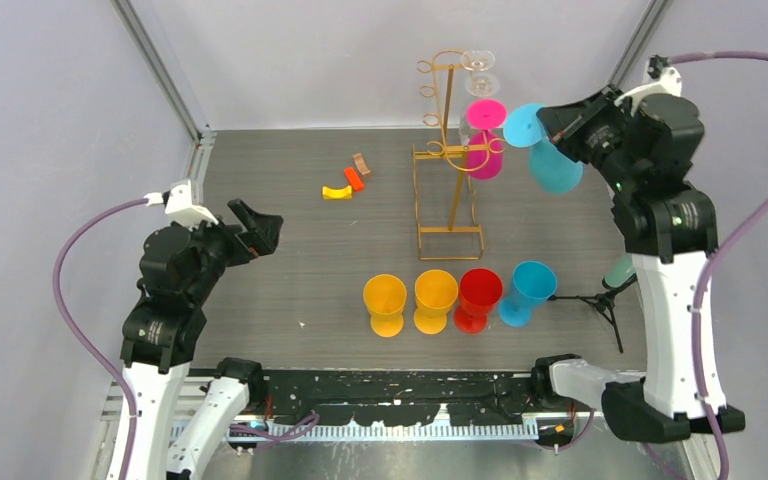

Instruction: Take the wine glass off the wine glass rack

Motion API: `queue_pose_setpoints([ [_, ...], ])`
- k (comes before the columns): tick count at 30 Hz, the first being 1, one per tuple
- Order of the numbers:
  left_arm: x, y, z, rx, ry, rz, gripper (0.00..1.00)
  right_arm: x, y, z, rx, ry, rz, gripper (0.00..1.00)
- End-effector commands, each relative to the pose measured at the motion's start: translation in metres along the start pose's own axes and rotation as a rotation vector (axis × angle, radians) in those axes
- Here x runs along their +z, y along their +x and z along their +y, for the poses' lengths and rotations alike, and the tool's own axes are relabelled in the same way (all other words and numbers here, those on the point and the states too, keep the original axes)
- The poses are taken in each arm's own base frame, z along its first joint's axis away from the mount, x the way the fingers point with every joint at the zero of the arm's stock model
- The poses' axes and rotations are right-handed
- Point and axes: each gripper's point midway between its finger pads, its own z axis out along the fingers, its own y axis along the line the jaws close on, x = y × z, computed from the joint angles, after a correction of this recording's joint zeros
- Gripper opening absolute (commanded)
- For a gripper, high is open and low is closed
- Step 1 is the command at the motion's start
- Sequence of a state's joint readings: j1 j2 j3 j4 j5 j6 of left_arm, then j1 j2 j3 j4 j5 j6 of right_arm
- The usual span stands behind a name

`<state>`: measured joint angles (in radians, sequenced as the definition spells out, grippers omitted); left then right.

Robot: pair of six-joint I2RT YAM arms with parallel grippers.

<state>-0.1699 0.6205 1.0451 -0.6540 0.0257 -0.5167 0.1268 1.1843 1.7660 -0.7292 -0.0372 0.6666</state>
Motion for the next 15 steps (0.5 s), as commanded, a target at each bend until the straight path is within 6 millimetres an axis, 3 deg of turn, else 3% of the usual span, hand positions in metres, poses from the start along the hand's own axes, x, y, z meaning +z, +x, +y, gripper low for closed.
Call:
queue_pose_setpoints([
  [1,0.002,-0.006,-0.03,-0.004,0.151,0.007,1.0,-0.048,-0.033,0.041,0.045,-0.156,-0.116,0.0],
  [4,0.007,0.002,-0.048,-0.029,0.25,0.065,1.0,-0.07,-0.039,0.063,0.073,-0.267,-0.135,0.0],
  [8,0.015,0.012,-0.073,-0.11,0.386,0.143,1.0,-0.095,-0.031,0.101,0.153,-0.496,-0.077,0.0],
  [9,0.016,0.015,-0.079,-0.135,0.421,0.156,1.0,-0.093,-0.026,0.103,0.209,-0.519,-0.048,0.0],
  [10,0.018,0.016,-0.085,-0.167,0.456,0.165,1.0,-0.106,-0.03,0.118,0.241,-0.606,-0.048,0.0],
  [11,0.019,0.016,-0.091,-0.201,0.488,0.168,1.0,-0.103,-0.025,0.118,0.264,-0.623,-0.03,0.0],
  [14,0.019,0.011,-0.11,-0.325,0.603,0.179,1.0,-0.118,-0.028,0.135,0.353,-0.751,-0.007,0.0],
  [15,0.018,0.007,-0.117,-0.358,0.647,0.172,1.0,-0.113,-0.023,0.133,0.38,-0.754,0.013,0.0],
])
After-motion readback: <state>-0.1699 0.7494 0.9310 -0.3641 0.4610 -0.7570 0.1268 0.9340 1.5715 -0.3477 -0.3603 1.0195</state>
